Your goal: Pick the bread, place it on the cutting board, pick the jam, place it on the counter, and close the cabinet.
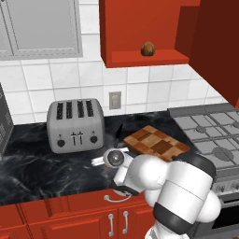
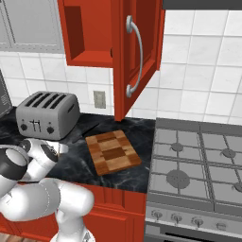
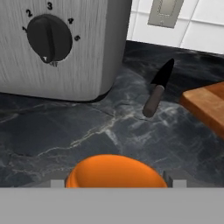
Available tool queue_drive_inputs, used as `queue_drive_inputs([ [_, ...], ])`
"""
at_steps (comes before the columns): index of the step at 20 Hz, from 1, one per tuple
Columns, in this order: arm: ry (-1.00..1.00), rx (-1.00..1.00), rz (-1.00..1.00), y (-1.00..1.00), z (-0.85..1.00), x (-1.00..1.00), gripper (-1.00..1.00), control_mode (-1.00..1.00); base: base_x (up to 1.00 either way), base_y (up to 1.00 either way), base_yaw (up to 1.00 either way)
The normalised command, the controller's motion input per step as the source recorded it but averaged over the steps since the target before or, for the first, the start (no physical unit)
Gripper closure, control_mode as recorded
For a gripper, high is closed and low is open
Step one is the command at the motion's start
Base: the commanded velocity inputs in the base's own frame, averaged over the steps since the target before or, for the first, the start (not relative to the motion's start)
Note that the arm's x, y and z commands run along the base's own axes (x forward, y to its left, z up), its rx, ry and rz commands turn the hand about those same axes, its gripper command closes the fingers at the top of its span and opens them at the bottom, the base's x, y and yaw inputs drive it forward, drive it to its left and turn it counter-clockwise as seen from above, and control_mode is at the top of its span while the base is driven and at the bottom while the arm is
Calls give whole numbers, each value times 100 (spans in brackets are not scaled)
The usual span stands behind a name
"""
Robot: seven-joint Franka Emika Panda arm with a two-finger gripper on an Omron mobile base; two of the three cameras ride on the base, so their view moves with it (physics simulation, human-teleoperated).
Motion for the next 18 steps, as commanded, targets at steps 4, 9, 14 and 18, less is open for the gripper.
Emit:
queue_drive_inputs([
  [4, -2, 0, 0, 0, -11, 3, 100, -100, 0, 0, 0],
  [9, -6, 0, 0, 0, -10, 5, 100, -100, 0, 0, 0],
  [14, -5, 0, 0, 0, -11, 1, 100, -100, 0, 0, 0],
  [18, -2, 0, 0, 0, -14, 0, 100, -100, 0, 0, 0],
])
